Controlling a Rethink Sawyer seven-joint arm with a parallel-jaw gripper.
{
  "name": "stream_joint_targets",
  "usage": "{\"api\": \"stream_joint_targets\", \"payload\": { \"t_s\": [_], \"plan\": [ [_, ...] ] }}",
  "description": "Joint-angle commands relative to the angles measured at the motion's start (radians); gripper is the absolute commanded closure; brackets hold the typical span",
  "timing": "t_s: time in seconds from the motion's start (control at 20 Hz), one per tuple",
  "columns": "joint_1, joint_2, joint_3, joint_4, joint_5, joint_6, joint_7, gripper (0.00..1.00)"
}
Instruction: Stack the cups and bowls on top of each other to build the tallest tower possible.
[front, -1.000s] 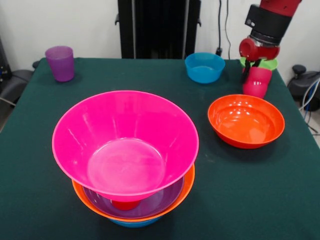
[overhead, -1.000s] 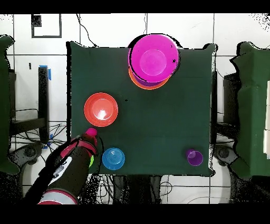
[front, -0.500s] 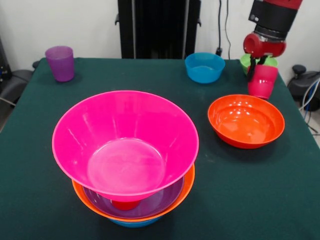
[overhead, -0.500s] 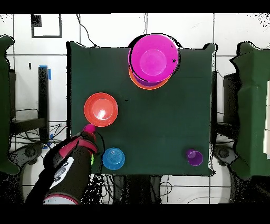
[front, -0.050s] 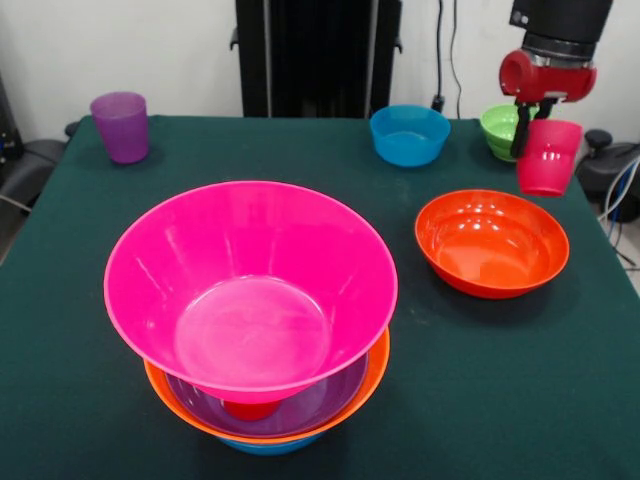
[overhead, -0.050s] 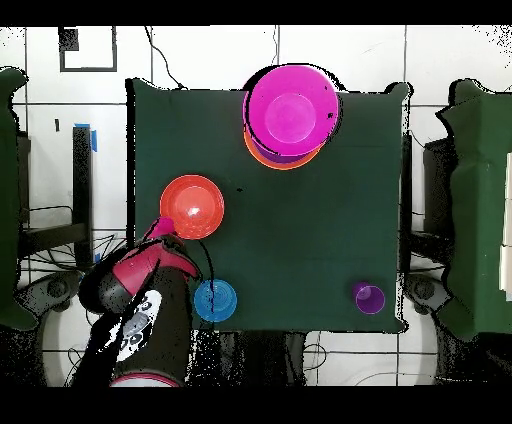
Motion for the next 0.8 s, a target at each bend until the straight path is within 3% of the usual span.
{"api": "stream_joint_targets", "payload": {
  "t_s": [0.05, 0.3, 0.5, 0.8],
  "plan": [
    [-0.080, -0.093, 0.191, 0.038, 0.018, 0.181, -0.077, 1.00],
    [-0.172, -0.175, 0.279, 0.044, 0.037, 0.278, -0.149, 1.00],
    [-0.287, -0.237, 0.394, 0.051, 0.065, 0.361, -0.240, 1.00],
    [-0.368, -0.298, 0.488, -0.006, 0.107, 0.515, -0.272, 1.00]
  ]
}}
